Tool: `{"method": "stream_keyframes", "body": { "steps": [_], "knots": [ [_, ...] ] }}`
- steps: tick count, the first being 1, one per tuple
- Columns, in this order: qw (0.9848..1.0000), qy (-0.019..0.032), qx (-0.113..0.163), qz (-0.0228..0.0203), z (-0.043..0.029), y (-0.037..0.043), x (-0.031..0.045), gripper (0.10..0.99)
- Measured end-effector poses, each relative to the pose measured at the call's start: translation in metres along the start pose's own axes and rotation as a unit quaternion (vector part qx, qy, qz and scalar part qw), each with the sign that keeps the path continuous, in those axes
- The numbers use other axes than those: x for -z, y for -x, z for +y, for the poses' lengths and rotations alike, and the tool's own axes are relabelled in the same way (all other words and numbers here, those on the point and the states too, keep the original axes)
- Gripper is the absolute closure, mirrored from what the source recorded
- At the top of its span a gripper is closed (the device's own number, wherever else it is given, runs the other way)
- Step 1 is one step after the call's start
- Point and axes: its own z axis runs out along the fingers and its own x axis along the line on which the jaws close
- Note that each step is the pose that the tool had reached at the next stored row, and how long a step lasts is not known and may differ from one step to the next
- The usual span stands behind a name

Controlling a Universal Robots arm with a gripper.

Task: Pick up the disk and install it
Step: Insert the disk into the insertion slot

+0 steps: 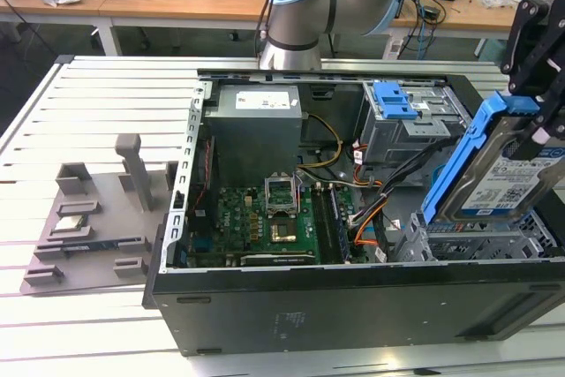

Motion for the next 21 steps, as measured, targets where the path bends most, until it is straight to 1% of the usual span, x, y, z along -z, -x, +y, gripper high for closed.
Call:
{"method": "stream_keyframes", "body": {
  "steps": [6,9,10,11,16,17,21],
  "knots": [
    [1.0000,0.0000,0.000,0.0000,-0.0013,-0.0001,-0.0053,0.718],
    [1.0000,0.0000,0.000,0.0000,-0.0022,-0.0002,-0.0171,0.718],
    [1.0000,0.0000,0.000,0.0001,-0.0023,-0.0002,-0.0200,0.718],
    [1.0000,0.0000,0.000,-0.0001,-0.0025,-0.0003,-0.0252,0.718],
    [1.0000,0.0000,0.000,0.0000,-0.0030,-0.0004,-0.0332,0.718],
    [1.0000,0.0000,0.000,0.0000,-0.0031,-0.0005,-0.0361,0.718],
    [1.0000,0.0000,0.000,0.0001,-0.0035,-0.0006,-0.0432,0.718]
  ]
}}
